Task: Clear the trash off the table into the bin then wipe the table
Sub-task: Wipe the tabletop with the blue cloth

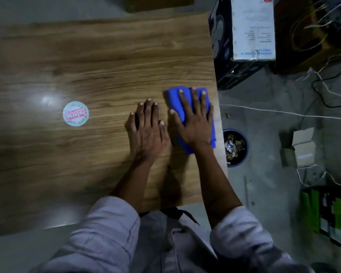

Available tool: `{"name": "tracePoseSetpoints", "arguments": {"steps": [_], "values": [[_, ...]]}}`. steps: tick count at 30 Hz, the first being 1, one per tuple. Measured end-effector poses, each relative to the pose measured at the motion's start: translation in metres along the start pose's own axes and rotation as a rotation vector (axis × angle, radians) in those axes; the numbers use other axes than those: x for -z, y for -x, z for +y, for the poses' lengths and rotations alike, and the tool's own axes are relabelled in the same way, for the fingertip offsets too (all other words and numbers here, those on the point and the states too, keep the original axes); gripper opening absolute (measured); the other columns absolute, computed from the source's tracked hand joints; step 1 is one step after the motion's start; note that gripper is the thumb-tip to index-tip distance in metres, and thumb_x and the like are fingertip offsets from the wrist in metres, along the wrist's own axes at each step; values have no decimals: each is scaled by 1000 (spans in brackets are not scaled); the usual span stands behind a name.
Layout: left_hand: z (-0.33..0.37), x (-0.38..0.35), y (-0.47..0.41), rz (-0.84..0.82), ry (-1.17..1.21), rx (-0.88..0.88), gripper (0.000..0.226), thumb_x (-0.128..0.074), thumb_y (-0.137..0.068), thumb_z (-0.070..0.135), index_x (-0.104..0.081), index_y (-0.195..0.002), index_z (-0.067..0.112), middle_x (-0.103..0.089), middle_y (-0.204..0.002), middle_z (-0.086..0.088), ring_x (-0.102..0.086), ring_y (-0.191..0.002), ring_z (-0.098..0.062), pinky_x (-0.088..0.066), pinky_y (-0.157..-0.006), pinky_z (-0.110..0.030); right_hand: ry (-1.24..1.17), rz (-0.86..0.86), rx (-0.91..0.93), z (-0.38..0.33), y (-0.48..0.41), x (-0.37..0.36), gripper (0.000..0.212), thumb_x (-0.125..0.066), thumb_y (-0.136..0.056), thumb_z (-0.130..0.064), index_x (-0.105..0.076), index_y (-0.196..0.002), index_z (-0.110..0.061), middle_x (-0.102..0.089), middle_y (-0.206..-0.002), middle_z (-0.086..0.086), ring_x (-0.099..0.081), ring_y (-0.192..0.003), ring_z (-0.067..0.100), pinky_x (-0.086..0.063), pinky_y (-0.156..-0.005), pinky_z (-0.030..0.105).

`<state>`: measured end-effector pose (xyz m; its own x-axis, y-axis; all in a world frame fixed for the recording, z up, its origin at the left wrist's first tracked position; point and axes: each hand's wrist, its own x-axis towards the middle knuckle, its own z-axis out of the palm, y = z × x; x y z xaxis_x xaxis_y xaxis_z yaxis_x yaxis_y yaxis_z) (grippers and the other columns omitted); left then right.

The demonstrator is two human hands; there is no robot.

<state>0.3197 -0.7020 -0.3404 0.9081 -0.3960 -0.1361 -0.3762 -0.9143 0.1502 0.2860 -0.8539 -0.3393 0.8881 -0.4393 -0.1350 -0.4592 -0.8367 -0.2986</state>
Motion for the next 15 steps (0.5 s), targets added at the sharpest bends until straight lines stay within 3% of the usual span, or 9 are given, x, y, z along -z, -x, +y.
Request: {"name": "tracePoseSetpoints", "arguments": {"steps": [2, 7, 13, 15], "values": [[-4, 3, -13, -4, 17, -21, 59, -31, -104, 39, -24, -159, 18, -13, -170, -5, -13, -155, -26, -19, -120, -53, 2, 30, -127, 15, -10, 5, 66, -33, -101, -66, -20, -160, -41, -10, -171, -2, 0, -158, 26, -6, -125, 56], [0, 9, -74, 14, 21, -58, 61, -24, -106, 42, -18, -161, 18, -7, -171, -3, -3, -157, -25, -10, -121, -57, -24, 83, -284, 6, -84, 8, 69, -31, -100, -66, -19, -161, -36, -10, -171, 3, -3, -157, 31, -7, -124, 59], [2, 15, -134, 35, -1, -8, 62, -20, -103, 35, -14, -162, 17, -7, -170, -3, -3, -157, -25, -7, -124, -57, 47, 18, 27, -33, -83, -3, 66, -29, -102, -62, -20, -161, -36, -12, -171, 2, -3, -158, 29, -7, -124, 57], [-1, 12, -134, 53, 15, -8, 61, -22, -103, 34, -15, -162, 18, -9, -170, -4, -5, -157, -24, -11, -124, -55, 38, 18, 25, -17, -59, -2, 64, -32, -102, -62, -20, -161, -38, -10, -171, -1, -2, -158, 26, -7, -125, 55]]}}
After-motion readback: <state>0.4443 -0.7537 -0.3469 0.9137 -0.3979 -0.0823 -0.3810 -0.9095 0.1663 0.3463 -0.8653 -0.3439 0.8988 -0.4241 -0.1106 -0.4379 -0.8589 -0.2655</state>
